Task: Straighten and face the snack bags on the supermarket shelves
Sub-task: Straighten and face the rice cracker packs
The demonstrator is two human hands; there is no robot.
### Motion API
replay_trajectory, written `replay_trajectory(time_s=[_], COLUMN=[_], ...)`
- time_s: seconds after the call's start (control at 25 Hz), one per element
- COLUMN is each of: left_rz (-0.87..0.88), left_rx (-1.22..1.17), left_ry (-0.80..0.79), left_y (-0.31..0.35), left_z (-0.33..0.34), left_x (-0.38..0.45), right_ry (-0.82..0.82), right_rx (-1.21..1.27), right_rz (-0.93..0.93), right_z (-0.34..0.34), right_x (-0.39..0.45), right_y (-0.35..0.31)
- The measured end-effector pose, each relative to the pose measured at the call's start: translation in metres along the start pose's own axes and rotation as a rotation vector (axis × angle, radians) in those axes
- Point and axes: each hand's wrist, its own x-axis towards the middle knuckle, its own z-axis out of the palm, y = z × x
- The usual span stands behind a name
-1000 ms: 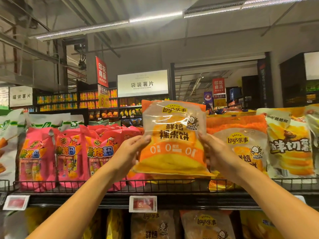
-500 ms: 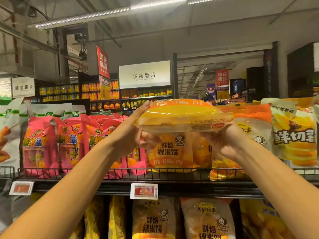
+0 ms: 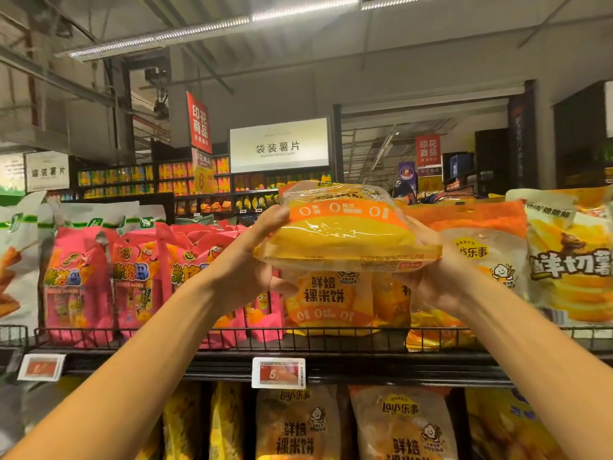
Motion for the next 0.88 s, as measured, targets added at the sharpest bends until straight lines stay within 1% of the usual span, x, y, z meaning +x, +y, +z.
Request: replay_trajectory(time_s=[0.08, 0.16, 0.28, 0.44, 0.56, 0.6, 0.68, 0.72, 0.76, 0.8, 0.88], left_rz=[0.001, 0.000, -0.018, -0.052, -0.058, -0.018, 0.130, 0.196, 0.231, 0.232, 0.128], left_rx=[-0.041, -0.064, -0.035, 0.001, 0.108, 0.179, 0.366, 0.436, 0.477, 0.484, 0.419], left_ry=[-0.012, 0.025, 0.072, 0.061, 0.142, 0.193, 0.298, 0.324, 0.317, 0.279, 0.167], left_y=[-0.002, -0.002, -0.003, -0.007, -0.007, -0.006, -0.005, -0.005, -0.005, -0.006, -0.010], left_z=[0.000, 0.000, 0.000, -0.005, -0.011, -0.012, -0.011, -0.009, -0.004, 0.003, 0.018], left_x=[-0.001, -0.001, 0.002, 0.005, 0.009, 0.010, 0.011, 0.011, 0.010, 0.009, 0.007], right_ry=[-0.008, -0.026, -0.034, -0.049, -0.004, 0.026, 0.074, 0.083, 0.090, 0.096, 0.101], right_rx=[-0.032, -0.059, -0.067, -0.044, -0.031, -0.020, -0.012, -0.041, -0.093, -0.163, -0.335], right_rz=[0.008, 0.015, 0.019, 0.021, -0.072, -0.108, -0.172, -0.205, -0.240, -0.283, -0.401], right_z=[-0.003, -0.006, -0.010, -0.011, -0.005, -0.003, 0.000, 0.003, 0.007, 0.010, 0.019], right_x=[0.003, 0.005, 0.006, 0.007, 0.008, 0.008, 0.007, 0.005, 0.002, -0.001, -0.008], right_y=[0.002, 0.004, 0.005, 0.008, 0.007, 0.006, 0.005, 0.006, 0.007, 0.009, 0.012])
